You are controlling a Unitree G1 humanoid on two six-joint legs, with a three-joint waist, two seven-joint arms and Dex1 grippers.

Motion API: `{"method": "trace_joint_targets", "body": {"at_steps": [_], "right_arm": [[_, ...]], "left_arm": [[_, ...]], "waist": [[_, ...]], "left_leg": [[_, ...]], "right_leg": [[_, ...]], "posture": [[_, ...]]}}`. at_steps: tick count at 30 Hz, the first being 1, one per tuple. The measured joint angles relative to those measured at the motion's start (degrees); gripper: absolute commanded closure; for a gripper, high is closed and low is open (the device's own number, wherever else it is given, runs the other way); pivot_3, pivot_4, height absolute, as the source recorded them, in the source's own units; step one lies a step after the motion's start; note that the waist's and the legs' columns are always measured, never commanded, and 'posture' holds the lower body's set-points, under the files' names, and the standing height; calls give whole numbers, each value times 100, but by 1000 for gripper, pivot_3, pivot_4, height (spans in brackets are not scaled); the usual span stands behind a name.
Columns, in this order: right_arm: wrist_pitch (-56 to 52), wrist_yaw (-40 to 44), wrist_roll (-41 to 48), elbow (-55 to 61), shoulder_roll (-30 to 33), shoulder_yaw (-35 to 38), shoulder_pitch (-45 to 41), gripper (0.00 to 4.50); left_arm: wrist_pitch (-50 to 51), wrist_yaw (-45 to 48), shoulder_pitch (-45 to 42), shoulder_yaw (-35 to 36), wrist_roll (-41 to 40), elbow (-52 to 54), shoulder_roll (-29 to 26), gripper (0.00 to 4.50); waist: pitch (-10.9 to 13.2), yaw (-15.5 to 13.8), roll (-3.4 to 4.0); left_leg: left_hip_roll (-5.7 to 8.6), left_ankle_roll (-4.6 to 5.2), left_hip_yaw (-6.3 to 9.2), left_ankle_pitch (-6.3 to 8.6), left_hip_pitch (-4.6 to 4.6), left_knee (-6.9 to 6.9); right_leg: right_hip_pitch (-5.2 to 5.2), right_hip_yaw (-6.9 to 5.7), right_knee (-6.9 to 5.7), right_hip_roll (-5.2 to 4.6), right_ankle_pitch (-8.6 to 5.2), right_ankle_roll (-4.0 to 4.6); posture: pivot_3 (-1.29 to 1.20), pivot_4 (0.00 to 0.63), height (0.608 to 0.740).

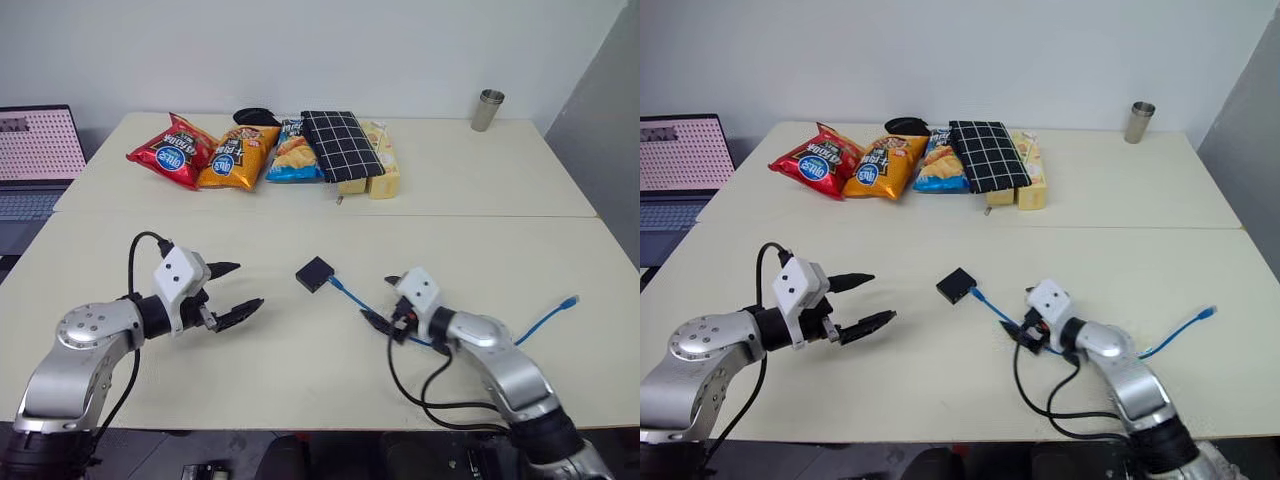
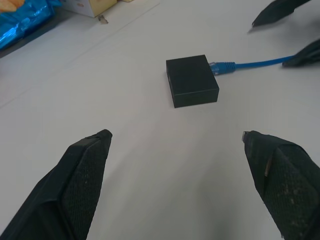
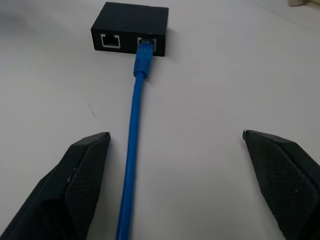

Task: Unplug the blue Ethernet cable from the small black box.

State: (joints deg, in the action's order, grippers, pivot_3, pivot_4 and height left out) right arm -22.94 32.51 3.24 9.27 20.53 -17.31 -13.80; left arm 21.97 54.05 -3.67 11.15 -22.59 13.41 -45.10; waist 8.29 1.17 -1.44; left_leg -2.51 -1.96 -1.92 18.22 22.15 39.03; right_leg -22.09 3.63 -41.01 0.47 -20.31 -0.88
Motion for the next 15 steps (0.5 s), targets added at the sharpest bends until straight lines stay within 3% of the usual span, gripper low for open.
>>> {"method": "trace_joint_targets", "body": {"at_steps": [5, 15], "right_arm": [[2, -75, -203, -327, -317, -194, -328, 0], [-466, -155, -321, -568, -779, -428, -714, 2560]], "left_arm": [[12, 140, -99, -140, 1, -99, 0, 49], [15, 157, -336, -313, 14, -299, 32, 0]], "waist": [[-2, 70, -3], [-2, 74, -3]], "left_leg": [[-3, 0, 8, 0, -1, 0], [-4, 0, 15, 0, 1, 0]], "right_leg": [[0, -8, -8, 1, 0, 0], [-1, -16, -10, 0, 0, 0]], "posture": [[0, 150, 740], [0, 150, 740]]}}
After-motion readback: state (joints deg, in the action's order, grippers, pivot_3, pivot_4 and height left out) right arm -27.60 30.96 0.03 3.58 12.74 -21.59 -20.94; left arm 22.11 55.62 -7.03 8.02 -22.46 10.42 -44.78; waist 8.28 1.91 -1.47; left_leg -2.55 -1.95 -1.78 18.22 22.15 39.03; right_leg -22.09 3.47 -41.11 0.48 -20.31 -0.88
